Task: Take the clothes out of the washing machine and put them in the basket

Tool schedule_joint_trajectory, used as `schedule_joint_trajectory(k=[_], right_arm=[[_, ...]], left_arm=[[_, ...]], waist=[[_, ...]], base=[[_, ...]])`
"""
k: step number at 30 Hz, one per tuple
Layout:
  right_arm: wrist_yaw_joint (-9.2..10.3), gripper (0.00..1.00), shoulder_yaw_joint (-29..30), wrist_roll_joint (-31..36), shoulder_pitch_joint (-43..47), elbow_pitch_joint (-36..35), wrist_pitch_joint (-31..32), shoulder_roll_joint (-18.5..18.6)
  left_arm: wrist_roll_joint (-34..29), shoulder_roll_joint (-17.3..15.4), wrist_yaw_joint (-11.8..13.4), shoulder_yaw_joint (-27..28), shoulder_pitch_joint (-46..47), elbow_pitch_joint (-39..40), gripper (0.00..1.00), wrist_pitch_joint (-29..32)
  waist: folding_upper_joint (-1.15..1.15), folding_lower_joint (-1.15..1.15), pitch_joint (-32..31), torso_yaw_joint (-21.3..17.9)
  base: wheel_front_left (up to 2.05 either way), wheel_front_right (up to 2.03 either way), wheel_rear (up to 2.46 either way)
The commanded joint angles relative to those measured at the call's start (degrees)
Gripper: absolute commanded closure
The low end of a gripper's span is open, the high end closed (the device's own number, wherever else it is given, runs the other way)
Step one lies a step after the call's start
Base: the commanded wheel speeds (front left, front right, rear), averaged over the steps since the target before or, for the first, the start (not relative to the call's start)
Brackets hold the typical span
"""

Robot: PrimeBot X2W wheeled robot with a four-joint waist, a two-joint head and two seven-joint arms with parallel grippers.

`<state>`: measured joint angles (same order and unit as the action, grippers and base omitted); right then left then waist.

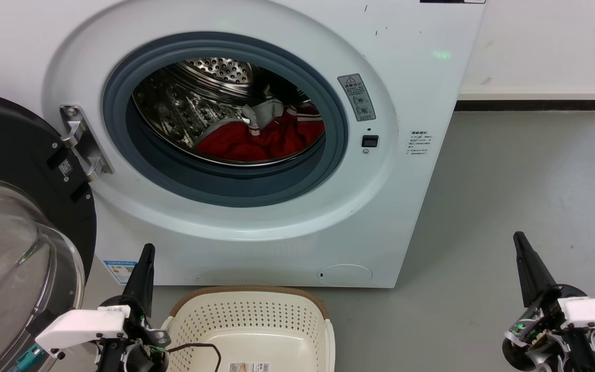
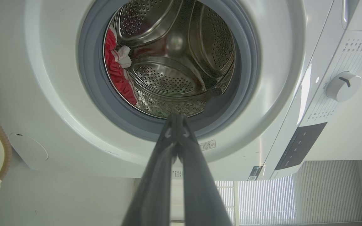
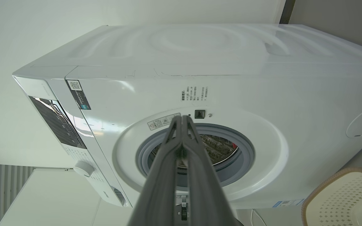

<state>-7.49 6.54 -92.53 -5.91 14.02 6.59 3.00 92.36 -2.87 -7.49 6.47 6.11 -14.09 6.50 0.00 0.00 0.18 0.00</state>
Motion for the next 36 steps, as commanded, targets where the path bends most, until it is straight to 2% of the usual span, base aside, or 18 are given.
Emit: schedule_joint_trajectory(k=[1,20,21,29,34,36], right_arm=[[0.0,1.0,0.0,0.3,-0.7,0.1,0.0,-0.2],[0.0,1.0,0.0,0.2,-0.7,0.1,0.0,-0.2],[0.0,0.0,0.0,0.0,0.1,0.1,0.0,0.0],[0.0,0.0,-0.3,1.2,1.6,1.0,-1.7,0.0],[0.0,0.0,-0.1,5.6,2.0,0.3,-3.1,0.0],[0.0,0.0,-0.1,8.6,2.3,-0.6,-3.9,0.0]], left_arm=[[0.1,0.0,-0.2,0.2,0.3,0.0,1.0,0.2],[0.1,0.0,-0.2,0.2,0.3,0.0,1.0,0.2],[0.0,0.0,0.0,0.0,0.0,-0.1,0.0,-0.1],[-1.3,0.1,0.0,-0.3,-1.6,-0.1,0.0,-1.8],[-5.4,0.1,0.3,0.3,-1.7,0.9,0.0,-3.2],[-8.9,0.1,0.9,0.3,-1.8,2.0,0.0,-4.0]], waist=[[0.0,0.0,0.0,0.0],[0.0,0.0,0.0,0.0],[0.0,0.0,0.0,0.0],[0.0,0.0,0.0,0.0],[0.0,0.0,0.1,0.0],[0.0,0.0,0.1,0.0]], base=[[0.0,0.0,0.0],[0.0,0.0,0.0],[0.0,0.0,0.0],[0.0,0.0,0.0],[0.0,0.0,0.0],[0.0,0.0,0.0]])
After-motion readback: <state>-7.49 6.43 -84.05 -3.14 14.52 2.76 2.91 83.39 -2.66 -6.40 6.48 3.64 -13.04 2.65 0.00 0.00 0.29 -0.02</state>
